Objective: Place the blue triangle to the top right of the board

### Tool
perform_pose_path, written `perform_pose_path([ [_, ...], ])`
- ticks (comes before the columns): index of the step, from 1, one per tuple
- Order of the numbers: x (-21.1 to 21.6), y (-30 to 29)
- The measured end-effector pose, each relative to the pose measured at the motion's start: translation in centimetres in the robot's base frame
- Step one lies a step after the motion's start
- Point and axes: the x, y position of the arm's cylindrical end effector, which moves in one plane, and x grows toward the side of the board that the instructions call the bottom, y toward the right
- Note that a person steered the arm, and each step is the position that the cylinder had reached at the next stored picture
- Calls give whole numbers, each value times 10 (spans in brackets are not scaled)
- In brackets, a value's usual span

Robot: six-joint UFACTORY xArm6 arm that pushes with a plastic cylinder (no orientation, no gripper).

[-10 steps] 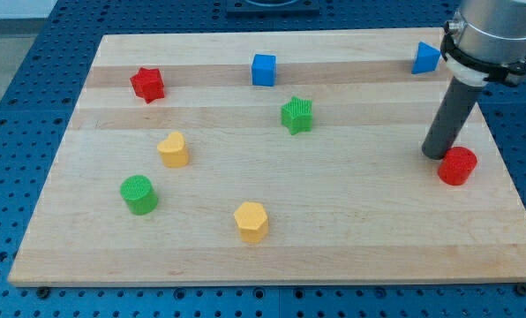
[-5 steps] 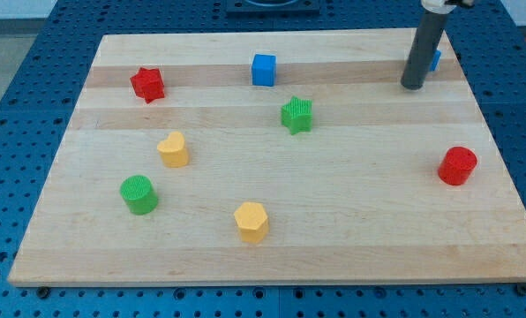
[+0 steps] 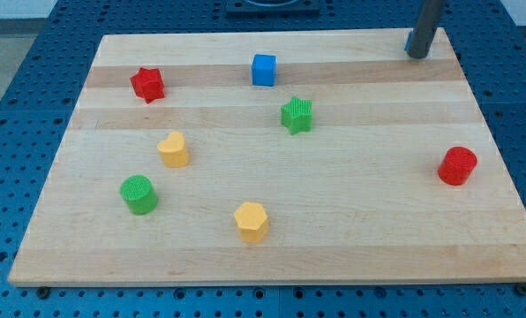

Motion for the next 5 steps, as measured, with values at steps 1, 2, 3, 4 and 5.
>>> perform_pose_path([
  [1, -4, 0],
  [2, 8, -2],
  [3, 16, -28],
  [4, 16, -70],
  [5, -6, -121],
])
